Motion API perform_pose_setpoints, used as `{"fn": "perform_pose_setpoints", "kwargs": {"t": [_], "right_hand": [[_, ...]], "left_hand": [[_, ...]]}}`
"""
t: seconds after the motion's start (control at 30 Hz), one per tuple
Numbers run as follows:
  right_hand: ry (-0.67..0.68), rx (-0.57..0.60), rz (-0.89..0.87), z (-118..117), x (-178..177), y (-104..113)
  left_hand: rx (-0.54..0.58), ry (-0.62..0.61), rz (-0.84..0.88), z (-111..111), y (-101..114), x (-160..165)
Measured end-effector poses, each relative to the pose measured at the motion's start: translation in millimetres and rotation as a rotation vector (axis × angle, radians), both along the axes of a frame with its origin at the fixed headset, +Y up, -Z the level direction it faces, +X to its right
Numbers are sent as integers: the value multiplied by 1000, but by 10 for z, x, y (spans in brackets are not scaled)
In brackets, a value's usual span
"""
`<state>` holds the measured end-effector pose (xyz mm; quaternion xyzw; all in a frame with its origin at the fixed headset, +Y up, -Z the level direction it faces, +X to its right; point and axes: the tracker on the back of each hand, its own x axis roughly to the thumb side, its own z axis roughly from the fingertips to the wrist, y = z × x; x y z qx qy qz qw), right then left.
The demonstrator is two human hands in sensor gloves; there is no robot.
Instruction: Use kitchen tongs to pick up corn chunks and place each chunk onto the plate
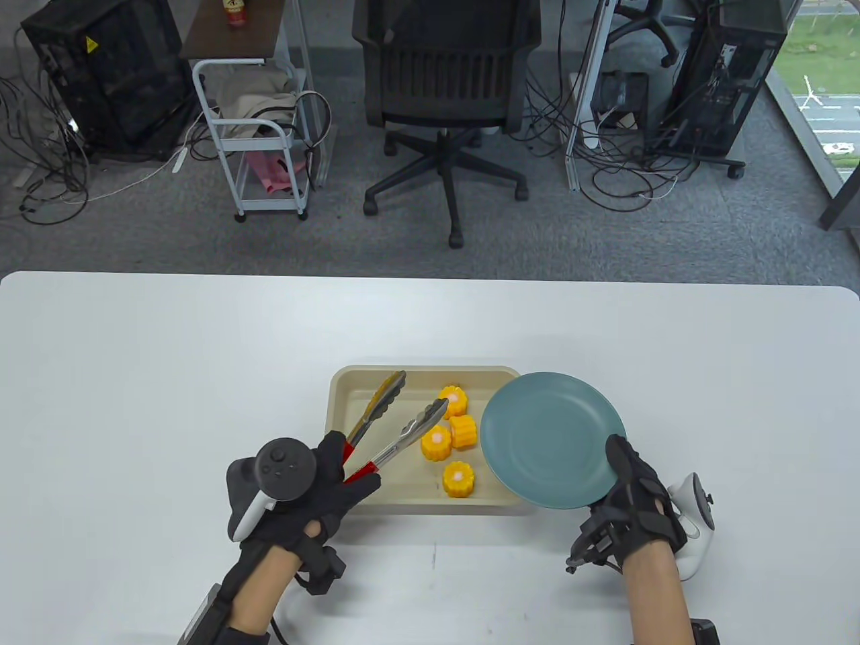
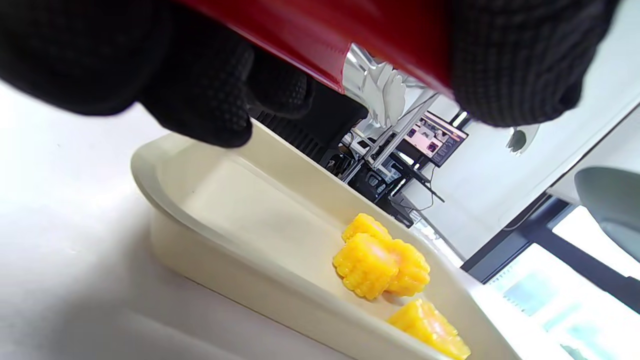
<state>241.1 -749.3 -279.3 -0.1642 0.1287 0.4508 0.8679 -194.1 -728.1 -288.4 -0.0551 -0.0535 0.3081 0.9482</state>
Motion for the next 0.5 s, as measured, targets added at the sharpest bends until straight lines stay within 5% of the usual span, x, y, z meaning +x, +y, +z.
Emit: {"fn": "perform_pose_setpoints", "kwargs": {"t": [0.5], "right_hand": [[37,-4,36,-15,-33,-22]], "left_hand": [[-33,10,-266,11,-18,246]]}}
